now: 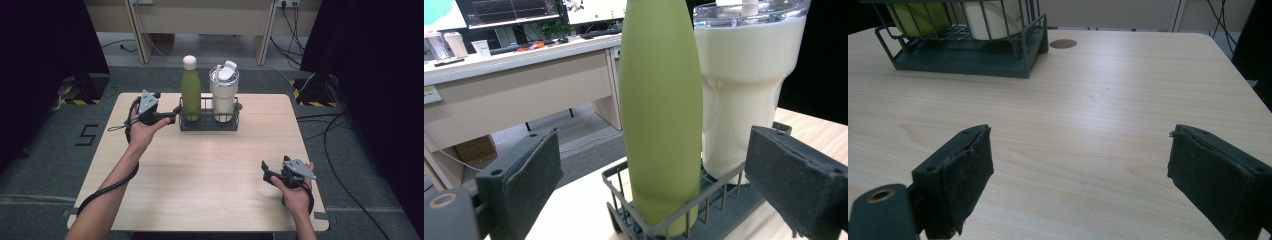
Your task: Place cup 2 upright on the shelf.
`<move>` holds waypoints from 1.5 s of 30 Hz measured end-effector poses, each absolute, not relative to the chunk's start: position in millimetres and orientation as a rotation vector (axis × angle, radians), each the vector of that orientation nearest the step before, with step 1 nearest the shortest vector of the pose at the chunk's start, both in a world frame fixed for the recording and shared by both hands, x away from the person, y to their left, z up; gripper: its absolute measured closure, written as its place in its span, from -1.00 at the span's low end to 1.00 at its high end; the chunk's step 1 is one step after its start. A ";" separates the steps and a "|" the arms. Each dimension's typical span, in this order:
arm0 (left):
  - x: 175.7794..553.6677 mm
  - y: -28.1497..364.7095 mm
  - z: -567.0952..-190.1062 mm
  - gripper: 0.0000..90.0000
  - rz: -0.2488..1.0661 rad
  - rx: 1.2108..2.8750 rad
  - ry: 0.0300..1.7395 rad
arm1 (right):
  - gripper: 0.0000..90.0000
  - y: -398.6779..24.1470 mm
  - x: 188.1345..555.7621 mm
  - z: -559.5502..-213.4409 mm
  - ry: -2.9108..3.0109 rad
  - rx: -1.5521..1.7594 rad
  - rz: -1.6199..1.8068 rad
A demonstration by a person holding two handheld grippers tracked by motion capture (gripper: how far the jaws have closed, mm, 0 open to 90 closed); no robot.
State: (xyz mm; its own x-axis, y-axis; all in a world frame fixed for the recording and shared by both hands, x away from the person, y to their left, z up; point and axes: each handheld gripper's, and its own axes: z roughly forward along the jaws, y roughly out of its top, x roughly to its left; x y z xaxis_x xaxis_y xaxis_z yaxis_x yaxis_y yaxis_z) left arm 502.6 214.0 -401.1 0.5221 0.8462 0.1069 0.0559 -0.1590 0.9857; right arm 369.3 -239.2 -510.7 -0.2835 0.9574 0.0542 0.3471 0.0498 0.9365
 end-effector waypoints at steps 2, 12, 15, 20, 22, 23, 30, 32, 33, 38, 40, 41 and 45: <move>499.4 218.5 -403.1 -0.84 0.838 1.587 0.798 | -0.76 -239.4 369.3 -510.8 1.699 1.319 1.234; 480.2 240.9 -414.4 -0.84 0.836 1.571 0.830 | -0.76 -238.5 369.4 -510.6 1.703 1.316 1.232; 475.7 246.2 -416.9 -0.84 0.836 1.568 0.836 | -0.76 -237.9 369.4 -510.3 1.702 1.315 1.232; 468.9 254.0 -419.6 -0.84 0.844 1.566 0.845 | -0.76 -238.0 369.6 -509.5 1.701 1.306 1.228; 466.9 255.8 -420.0 -0.84 0.844 1.564 0.846 | -0.76 -237.5 369.3 -509.0 1.700 1.309 1.233; 465.5 256.9 -420.3 -0.84 0.845 1.558 0.848 | -0.76 -237.5 369.2 -509.0 1.699 1.309 1.233; 455.9 266.2 -426.1 -0.84 0.838 1.547 0.865 | -0.76 -239.5 368.9 -508.9 1.694 1.313 1.233; 452.6 269.5 -428.0 -0.84 0.837 1.545 0.870 | -0.76 -239.4 368.8 -509.0 1.696 1.314 1.232; 450.6 271.2 -429.2 -0.84 0.838 1.544 0.872 | -0.76 -239.2 368.7 -508.9 1.697 1.314 1.233; 440.4 281.1 -436.2 -0.84 0.837 1.541 0.887 | -0.76 -239.7 368.6 -508.1 1.691 1.313 1.236; 436.6 284.8 -438.8 -0.84 0.834 1.536 0.895 | -0.76 -239.7 368.7 -508.3 1.692 1.314 1.235; 434.8 286.6 -439.8 -0.84 0.834 1.533 0.898 | -0.76 -239.4 368.7 -508.5 1.693 1.315 1.235; 428.3 291.3 -443.4 -0.84 0.836 1.525 0.903 | -0.76 -239.1 368.5 -507.7 1.692 1.312 1.234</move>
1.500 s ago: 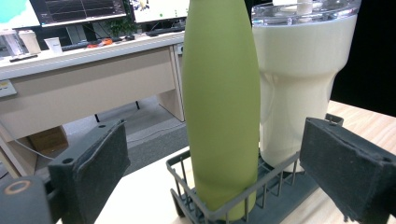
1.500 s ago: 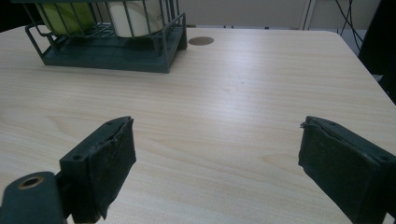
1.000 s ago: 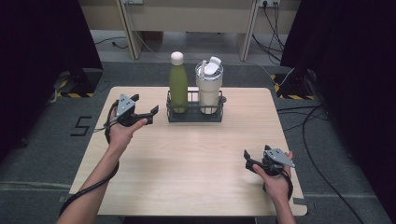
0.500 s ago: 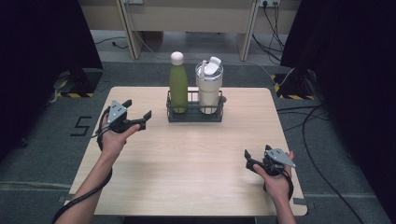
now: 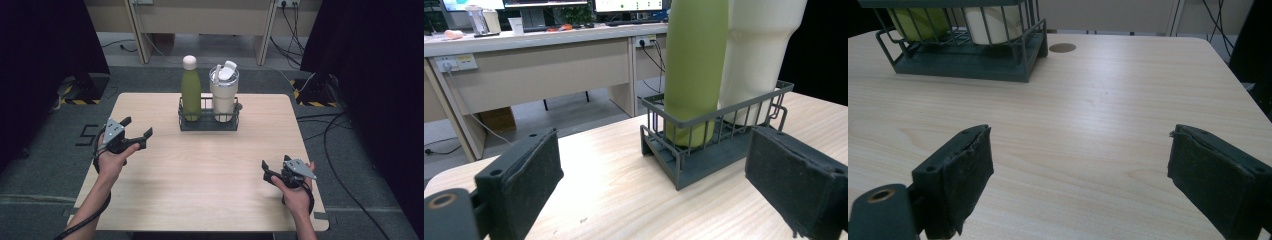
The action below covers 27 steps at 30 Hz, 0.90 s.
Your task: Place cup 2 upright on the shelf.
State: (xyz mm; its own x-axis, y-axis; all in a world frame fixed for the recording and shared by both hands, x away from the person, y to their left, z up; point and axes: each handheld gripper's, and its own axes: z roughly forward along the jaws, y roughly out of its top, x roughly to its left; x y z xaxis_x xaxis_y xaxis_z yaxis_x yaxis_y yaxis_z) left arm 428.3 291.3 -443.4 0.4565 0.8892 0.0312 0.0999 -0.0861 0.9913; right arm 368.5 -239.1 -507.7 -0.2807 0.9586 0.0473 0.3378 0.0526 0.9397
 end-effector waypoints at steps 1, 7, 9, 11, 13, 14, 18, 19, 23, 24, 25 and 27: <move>425.6 292.8 -445.3 -0.84 0.833 1.524 0.905 | -0.76 -239.2 368.5 -507.6 1.691 1.312 1.234; 416.4 300.0 -453.7 -0.84 0.831 1.522 0.920 | -0.76 -240.5 368.3 -507.4 1.689 1.316 1.234; 413.6 302.8 -455.9 -0.84 0.831 1.523 0.927 | -0.76 -240.6 368.5 -507.4 1.688 1.315 1.237; 410.7 305.3 -457.6 -0.84 0.829 1.518 0.931 | -0.76 -240.4 368.6 -507.5 1.690 1.315 1.235; 407.9 307.7 -459.4 -0.84 0.830 1.519 0.930 | -0.76 -240.4 368.5 -507.4 1.691 1.314 1.236; 406.6 308.5 -460.4 -0.84 0.829 1.519 0.932 | -0.76 -240.4 368.4 -507.3 1.690 1.314 1.237; 400.6 314.0 -464.2 -0.84 0.832 1.513 0.938 | -0.76 -241.1 368.3 -506.9 1.685 1.321 1.236; 399.1 315.6 -465.0 -0.83 0.832 1.511 0.940 | -0.76 -241.1 368.4 -506.9 1.684 1.320 1.236; 392.6 321.8 -469.2 -0.82 0.835 1.508 0.949 | -0.76 -240.9 368.4 -507.0 1.685 1.319 1.238; 390.6 324.0 -471.3 -0.82 0.834 1.507 0.955 | -0.76 -240.9 368.5 -507.0 1.685 1.318 1.238; 389.1 325.6 -473.2 -0.82 0.834 1.507 0.959 | -0.76 -240.9 368.5 -507.1 1.685 1.319 1.238; 386.4 328.7 -477.3 -0.82 0.834 1.509 0.966 | -0.76 -240.9 368.5 -507.0 1.685 1.319 1.238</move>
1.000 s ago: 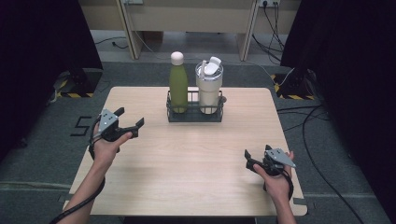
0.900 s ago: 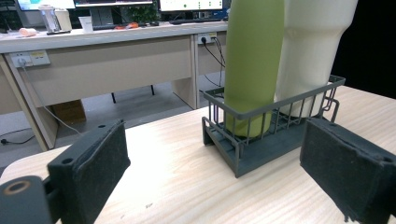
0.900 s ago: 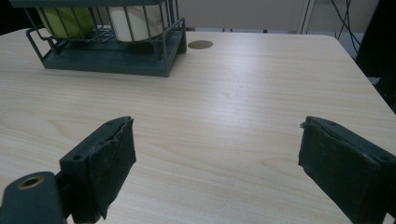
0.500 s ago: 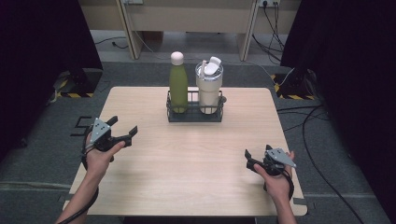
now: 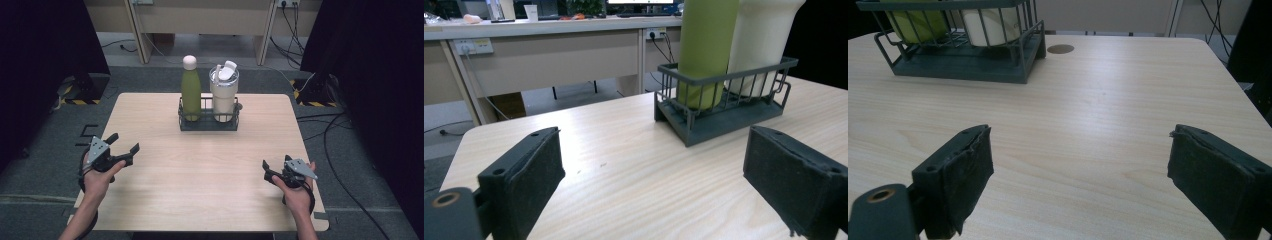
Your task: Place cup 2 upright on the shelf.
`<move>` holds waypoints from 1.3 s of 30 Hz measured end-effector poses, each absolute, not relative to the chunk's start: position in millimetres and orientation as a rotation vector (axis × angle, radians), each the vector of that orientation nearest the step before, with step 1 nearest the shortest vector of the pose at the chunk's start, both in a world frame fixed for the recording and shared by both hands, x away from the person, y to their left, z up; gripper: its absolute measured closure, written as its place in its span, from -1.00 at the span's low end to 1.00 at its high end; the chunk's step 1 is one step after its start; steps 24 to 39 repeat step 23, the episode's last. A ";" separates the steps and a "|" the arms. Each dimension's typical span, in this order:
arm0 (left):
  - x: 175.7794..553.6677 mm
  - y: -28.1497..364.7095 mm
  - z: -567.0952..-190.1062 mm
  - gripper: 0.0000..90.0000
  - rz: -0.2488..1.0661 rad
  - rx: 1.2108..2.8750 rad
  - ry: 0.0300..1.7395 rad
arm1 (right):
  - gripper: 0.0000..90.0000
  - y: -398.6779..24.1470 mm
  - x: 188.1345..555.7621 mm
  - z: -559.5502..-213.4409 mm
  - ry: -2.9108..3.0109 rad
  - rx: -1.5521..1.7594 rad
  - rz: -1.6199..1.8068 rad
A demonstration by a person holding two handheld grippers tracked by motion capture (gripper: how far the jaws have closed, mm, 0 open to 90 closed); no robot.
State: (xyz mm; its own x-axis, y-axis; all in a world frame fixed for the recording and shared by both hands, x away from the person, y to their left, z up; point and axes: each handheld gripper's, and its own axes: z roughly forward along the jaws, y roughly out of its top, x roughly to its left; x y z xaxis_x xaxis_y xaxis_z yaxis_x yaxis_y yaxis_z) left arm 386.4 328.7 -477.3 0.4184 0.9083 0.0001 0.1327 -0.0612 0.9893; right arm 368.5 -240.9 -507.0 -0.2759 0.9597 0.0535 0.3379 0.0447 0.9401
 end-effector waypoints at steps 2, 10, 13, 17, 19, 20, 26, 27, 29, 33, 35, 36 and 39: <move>383.6 332.2 -481.8 -0.82 0.836 1.510 0.976 | -0.76 -240.7 368.3 -506.8 1.683 1.321 1.238; 373.4 344.4 -492.7 -0.79 0.845 1.499 1.008 | -0.76 -240.8 368.5 -507.3 1.685 1.318 1.237; 369.3 348.5 -495.6 -0.78 0.847 1.492 1.019 | -0.76 -241.0 368.3 -507.1 1.683 1.319 1.237; 365.1 351.0 -501.3 -0.78 0.844 1.479 1.032 | -0.76 -241.4 368.1 -507.1 1.683 1.318 1.238; 364.3 350.8 -502.6 -0.77 0.839 1.471 1.037 | -0.76 -241.5 368.2 -507.1 1.683 1.316 1.238; 364.0 350.2 -502.8 -0.76 0.837 1.469 1.037 | -0.76 -241.4 368.3 -507.2 1.684 1.318 1.238; 364.5 347.7 -501.7 -0.76 0.838 1.484 1.022 | -0.76 -241.7 368.5 -506.8 1.685 1.309 1.233; 364.5 347.7 -501.7 -0.76 0.838 1.484 1.022 | -0.76 -241.7 368.5 -506.8 1.685 1.309 1.233; 364.5 347.7 -501.7 -0.76 0.838 1.484 1.022 | -0.76 -241.7 368.5 -506.8 1.685 1.309 1.233; 364.5 347.7 -501.7 -0.76 0.838 1.484 1.022 | -0.76 -241.7 368.5 -506.8 1.685 1.309 1.233; 364.5 347.7 -501.7 -0.76 0.838 1.484 1.022 | -0.76 -241.7 368.5 -506.8 1.685 1.309 1.233; 364.5 347.7 -501.7 -0.76 0.838 1.484 1.022 | -0.76 -241.7 368.5 -506.8 1.685 1.309 1.233; 364.5 347.7 -501.7 -0.76 0.838 1.484 1.022 | -0.76 -241.7 368.5 -506.8 1.685 1.309 1.233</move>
